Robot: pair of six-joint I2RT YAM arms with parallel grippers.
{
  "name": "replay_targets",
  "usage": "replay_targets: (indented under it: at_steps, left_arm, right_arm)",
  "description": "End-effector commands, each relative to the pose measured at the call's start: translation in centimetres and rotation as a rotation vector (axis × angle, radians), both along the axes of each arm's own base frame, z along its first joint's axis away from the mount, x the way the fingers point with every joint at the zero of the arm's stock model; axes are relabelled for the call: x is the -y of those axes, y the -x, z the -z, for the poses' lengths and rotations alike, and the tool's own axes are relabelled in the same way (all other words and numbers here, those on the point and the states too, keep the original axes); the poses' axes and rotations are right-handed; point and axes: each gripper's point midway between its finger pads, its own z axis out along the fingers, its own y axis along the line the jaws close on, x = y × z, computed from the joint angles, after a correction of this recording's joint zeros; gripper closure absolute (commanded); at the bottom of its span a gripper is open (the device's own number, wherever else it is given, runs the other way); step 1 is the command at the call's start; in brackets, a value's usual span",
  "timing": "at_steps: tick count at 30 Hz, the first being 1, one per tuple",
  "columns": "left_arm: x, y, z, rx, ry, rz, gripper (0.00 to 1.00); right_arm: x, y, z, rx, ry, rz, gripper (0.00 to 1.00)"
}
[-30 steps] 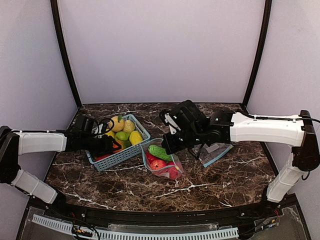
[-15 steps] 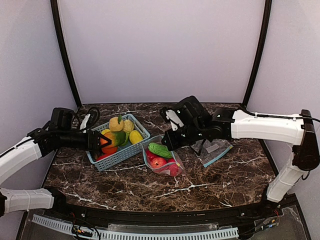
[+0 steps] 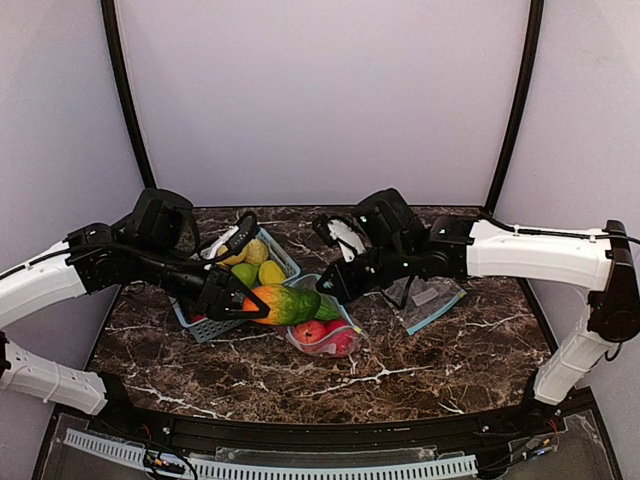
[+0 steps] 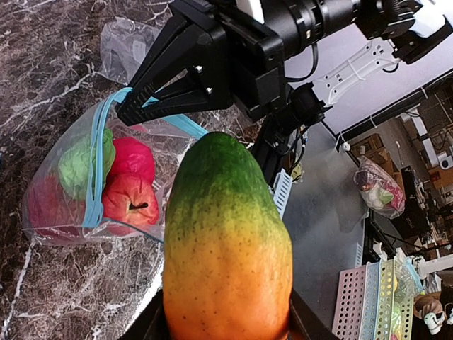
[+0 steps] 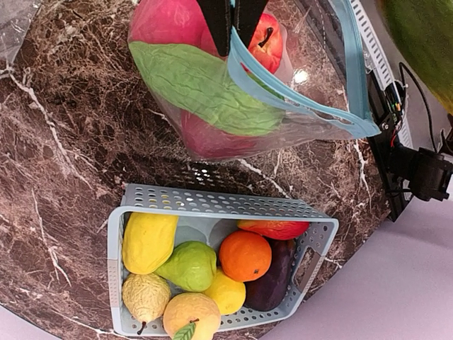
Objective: Place the food in the zip-top bag and seal the zipper
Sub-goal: Place the fake fruit in the zipper food storage bag.
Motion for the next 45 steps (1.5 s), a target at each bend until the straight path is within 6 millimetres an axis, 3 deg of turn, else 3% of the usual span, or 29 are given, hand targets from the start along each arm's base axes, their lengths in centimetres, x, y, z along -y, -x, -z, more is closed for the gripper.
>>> replay_targets:
  at_steps: [1, 5, 18, 21, 25, 31, 39, 42, 45]
  left_arm:
    - [0.8, -0.6, 1.6, -0.009, -0.138, -0.004, 0.59]
    - [0.8, -1.9, 3.1, -0.022, -0.233, -0.043, 0.59]
    - [3.0, -2.6, 4.8, -0.086, -0.263, 0.013, 0.54]
    - [3.6, -2.7, 4.6, -0.085, -0.259, 0.029, 0.5]
    - [3.8, -2.9, 4.9, -0.078, -0.274, 0.034, 0.38]
    - [2.5, -4.0, 4.9, -0.018, -0.323, -0.035, 0.21]
    - [-0.5, -5.3, 0.5, 0.113, -0.269, -0.23, 0.14]
    - [-1.6, -6.0, 0.9, 0.078, -0.225, -0.342, 0.13]
    - [-2.3, -5.8, 3.2, -0.002, -0.199, -0.393, 0.16]
  right_arm:
    - [0.0, 0.5, -2.1, 0.029, -0.068, -0.039, 1.0]
    - [-0.2, 1.1, -2.2, 0.027, -0.082, -0.071, 1.0]
    - [-1.5, 2.9, -2.4, -0.029, -0.142, -0.178, 1.0]
    - [-1.8, 3.1, -2.3, -0.043, -0.151, -0.193, 1.0]
    - [-1.9, 2.9, -2.2, -0.057, -0.153, -0.182, 1.0]
    - [-1.5, 2.6, -1.9, -0.098, -0.174, -0.168, 1.0]
    - [-1.3, 2.5, -2.0, -0.12, -0.212, -0.171, 1.0]
    - [-1.4, 2.6, -1.9, -0.131, -0.223, -0.172, 1.0]
    - [-1.5, 2.7, -1.9, -0.142, -0.237, -0.176, 1.0]
